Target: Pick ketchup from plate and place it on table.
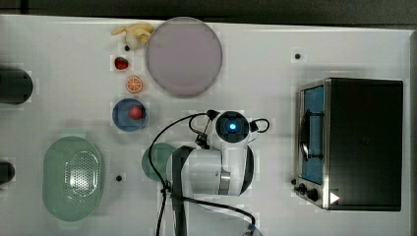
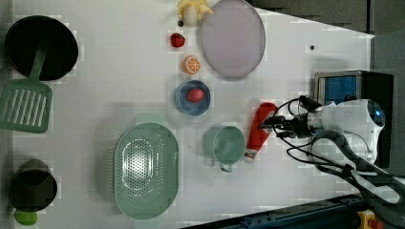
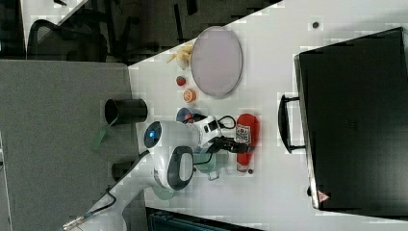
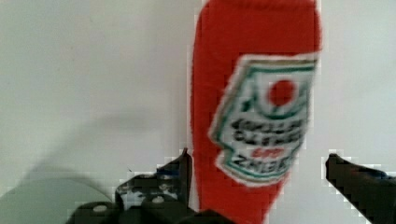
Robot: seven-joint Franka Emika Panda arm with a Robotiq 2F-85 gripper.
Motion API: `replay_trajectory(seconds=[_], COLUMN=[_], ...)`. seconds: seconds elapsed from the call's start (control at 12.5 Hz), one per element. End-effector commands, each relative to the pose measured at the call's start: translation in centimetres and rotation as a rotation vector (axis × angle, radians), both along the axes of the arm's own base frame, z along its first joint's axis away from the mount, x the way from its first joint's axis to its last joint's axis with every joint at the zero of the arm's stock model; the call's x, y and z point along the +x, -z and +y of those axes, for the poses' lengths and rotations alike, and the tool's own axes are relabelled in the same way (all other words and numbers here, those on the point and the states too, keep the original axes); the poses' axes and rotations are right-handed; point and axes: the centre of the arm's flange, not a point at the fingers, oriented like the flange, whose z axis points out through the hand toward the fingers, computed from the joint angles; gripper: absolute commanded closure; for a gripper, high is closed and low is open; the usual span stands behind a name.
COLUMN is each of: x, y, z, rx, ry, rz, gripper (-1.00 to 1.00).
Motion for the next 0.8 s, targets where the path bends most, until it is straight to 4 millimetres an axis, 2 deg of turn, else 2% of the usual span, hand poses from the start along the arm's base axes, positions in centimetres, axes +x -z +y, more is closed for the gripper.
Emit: replay_trajectory(seconds=[0.08,0.24,0.48,0.64,0.8], x=[3.8,5.0,6.1,6.2,5.3], y=[-6.0,-11.3,-21.7,-28.3,-33.1], z=[-0.5,-0.6,-0.6,-0.6,-0.5], rx=[-0.014,-0.03,-0.058,-0.07,-0.087], ry=[-0.006,0.048,0.248,0.383,0.503], rz=[-0.158,-0.208,-0.264,-0.284,-0.24], gripper=[-1.0,-1.0,-1.0,-1.0,-1.0])
